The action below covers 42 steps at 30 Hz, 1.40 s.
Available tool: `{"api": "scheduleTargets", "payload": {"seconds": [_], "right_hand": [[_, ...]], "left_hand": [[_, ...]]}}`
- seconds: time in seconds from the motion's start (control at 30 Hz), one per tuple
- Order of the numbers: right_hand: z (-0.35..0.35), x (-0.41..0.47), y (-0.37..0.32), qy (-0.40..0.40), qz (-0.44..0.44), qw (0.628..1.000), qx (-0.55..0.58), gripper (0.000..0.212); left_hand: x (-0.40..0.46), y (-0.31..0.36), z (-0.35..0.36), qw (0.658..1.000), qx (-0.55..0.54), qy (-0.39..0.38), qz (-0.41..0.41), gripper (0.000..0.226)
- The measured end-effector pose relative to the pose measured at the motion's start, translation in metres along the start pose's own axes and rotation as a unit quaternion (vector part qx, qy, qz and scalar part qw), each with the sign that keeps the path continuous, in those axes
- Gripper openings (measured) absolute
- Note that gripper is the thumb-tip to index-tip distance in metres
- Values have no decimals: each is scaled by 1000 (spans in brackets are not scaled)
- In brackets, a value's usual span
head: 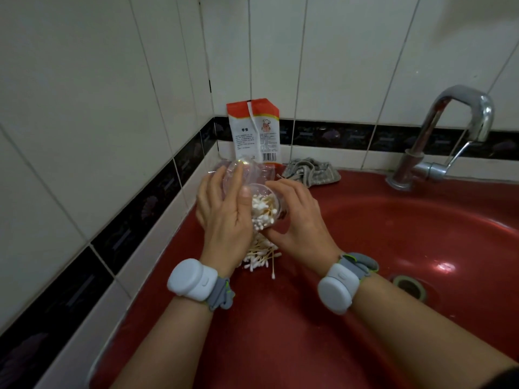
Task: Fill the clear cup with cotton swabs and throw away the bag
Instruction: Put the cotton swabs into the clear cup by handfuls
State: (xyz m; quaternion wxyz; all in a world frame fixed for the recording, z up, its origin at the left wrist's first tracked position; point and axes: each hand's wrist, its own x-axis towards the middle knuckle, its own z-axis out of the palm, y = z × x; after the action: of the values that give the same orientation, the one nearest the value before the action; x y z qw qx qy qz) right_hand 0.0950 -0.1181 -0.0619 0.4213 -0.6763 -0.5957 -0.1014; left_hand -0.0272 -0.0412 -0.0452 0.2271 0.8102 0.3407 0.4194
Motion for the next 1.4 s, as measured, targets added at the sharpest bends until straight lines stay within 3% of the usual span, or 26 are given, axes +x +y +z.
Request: {"api": "scheduleTargets", "payload": {"seconds": [0.07,0.2,0.37,0.53,0.77,0.93,1.07,1.2,1.3,1.4], "right_hand": [[1,0,-1,2,-2,1000,1,69],[-1,1,2,-2,5,1000,1,69],[-2,0,3,10,22,1000,-9,63],[-1,-1,4,17,32,999,-29,65],[1,-1,4,20,20,999,-26,68],[0,-1,4,17,11,1000,-23,68],[1,-2,4,12,16,1000,-12,66],[-2,-3,5,7,17,1000,-9,71],[-2,-3,3,6,17,1000,-16,72],[0,-2,-2,4,10,1000,-11,69]], "left_hand": [[0,-1,2,999,-14,-35,-11,52],[-1,0,-5,989,-145,-12,21,63],[-9,7,-3,991,-104,-31,79,85],[-17,7,-1,986,-102,-12,128,67],[-13,2,3,980,1,59,191,22],[-9,-1,-1,982,-17,53,183,16],[-11,-3,-2,973,7,13,231,16],[-9,0,-10,984,-67,64,153,26],[-8,4,-9,985,-62,110,114,34],[-5,8,0,994,-1,43,99,50]]}}
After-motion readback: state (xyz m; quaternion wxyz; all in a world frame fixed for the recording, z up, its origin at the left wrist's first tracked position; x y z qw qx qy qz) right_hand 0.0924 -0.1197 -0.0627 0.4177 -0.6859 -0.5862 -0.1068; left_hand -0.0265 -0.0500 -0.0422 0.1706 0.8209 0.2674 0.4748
